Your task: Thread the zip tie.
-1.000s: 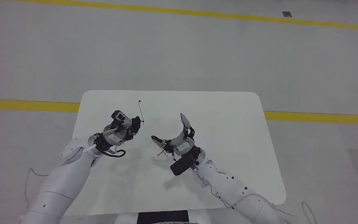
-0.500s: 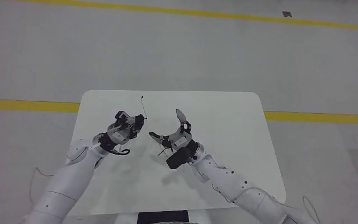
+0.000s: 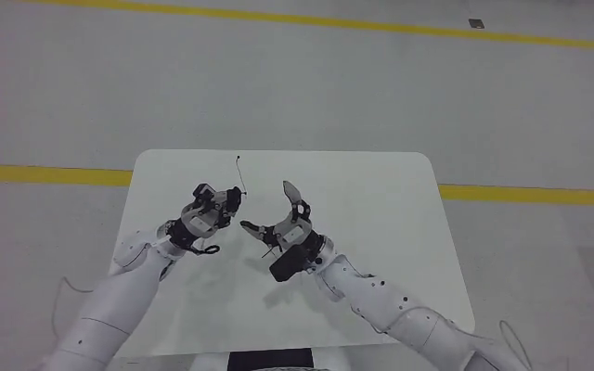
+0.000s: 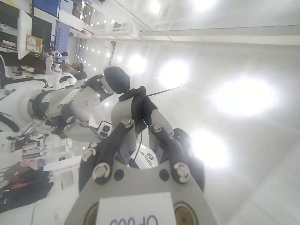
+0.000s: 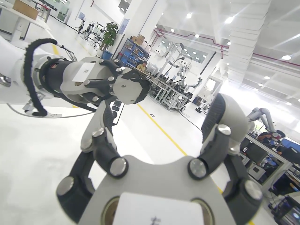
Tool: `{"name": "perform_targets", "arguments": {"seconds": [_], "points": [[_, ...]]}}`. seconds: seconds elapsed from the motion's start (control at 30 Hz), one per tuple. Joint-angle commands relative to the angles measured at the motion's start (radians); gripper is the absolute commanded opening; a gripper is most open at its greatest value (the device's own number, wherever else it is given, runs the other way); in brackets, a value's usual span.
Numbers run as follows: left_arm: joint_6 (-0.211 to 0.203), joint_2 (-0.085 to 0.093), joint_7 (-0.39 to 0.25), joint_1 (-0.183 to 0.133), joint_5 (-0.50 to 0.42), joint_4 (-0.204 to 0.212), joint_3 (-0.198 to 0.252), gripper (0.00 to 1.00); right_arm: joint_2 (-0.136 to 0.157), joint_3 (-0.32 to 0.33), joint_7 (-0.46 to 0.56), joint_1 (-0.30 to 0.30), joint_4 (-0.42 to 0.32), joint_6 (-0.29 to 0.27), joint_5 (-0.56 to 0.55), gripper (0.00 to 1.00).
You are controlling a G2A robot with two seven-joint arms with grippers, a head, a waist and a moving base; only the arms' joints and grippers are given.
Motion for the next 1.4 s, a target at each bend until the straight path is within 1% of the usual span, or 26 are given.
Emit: {"name": "perform_targets", "arguments": {"seconds": [0.0, 0.07, 0.2, 0.23, 0.3, 0.33, 0.37, 0.5, 0.63, 0.7, 0.87, 1.13, 1.37], "points": [[0.004, -0.001, 0.001, -0.002, -0.010, 0.003, 0.002, 0.00, -0.002, 0.006, 0.000, -0.003, -0.001, 0.001, 0.000, 1.00], [0.014, -0.001, 0.000, -0.006, -0.025, 0.009, 0.006, 0.00, -0.004, 0.011, 0.002, -0.005, 0.000, 0.001, 0.000, 1.00], [0.021, -0.002, -0.002, -0.011, -0.035, 0.018, 0.010, 0.00, -0.010, 0.007, 0.004, -0.004, 0.006, 0.001, 0.000, 1.00], [0.021, -0.002, -0.002, -0.011, -0.035, 0.018, 0.010, 0.00, -0.011, 0.004, 0.003, -0.003, 0.007, 0.001, 0.000, 0.98], [0.021, -0.002, -0.002, -0.011, -0.035, 0.018, 0.010, 0.00, -0.013, -0.005, 0.003, 0.002, 0.013, 0.001, 0.000, 0.60], [0.021, -0.002, -0.002, -0.011, -0.035, 0.018, 0.010, 0.00, -0.014, -0.008, 0.002, 0.004, 0.014, 0.001, 0.000, 0.51], [0.021, -0.002, -0.002, -0.011, -0.035, 0.018, 0.010, 0.00, -0.016, -0.011, 0.001, 0.005, 0.015, 0.001, 0.000, 0.47], [0.021, -0.002, -0.002, -0.011, -0.035, 0.018, 0.010, 0.00, -0.020, -0.024, -0.002, 0.014, 0.019, 0.001, 0.000, 0.39], [0.021, -0.002, -0.002, -0.011, -0.035, 0.018, 0.010, 0.00, -0.025, -0.030, -0.002, 0.019, 0.023, 0.001, 0.000, 0.33], [0.021, -0.002, -0.002, -0.011, -0.035, 0.018, 0.010, 0.00, -0.027, -0.031, -0.001, 0.020, 0.026, 0.001, 0.000, 0.28], [0.021, -0.002, -0.002, -0.011, -0.035, 0.018, 0.010, 0.00, -0.034, -0.037, 0.000, 0.022, 0.031, 0.001, 0.000, 0.23], [0.021, -0.002, -0.002, -0.011, -0.035, 0.018, 0.010, 0.00, -0.042, -0.046, 0.007, 0.028, 0.041, 0.001, 0.000, 0.22], [0.021, -0.002, -0.002, -0.011, -0.035, 0.018, 0.010, 0.00, -0.049, -0.046, 0.019, 0.032, 0.047, 0.001, 0.000, 0.17]]}}
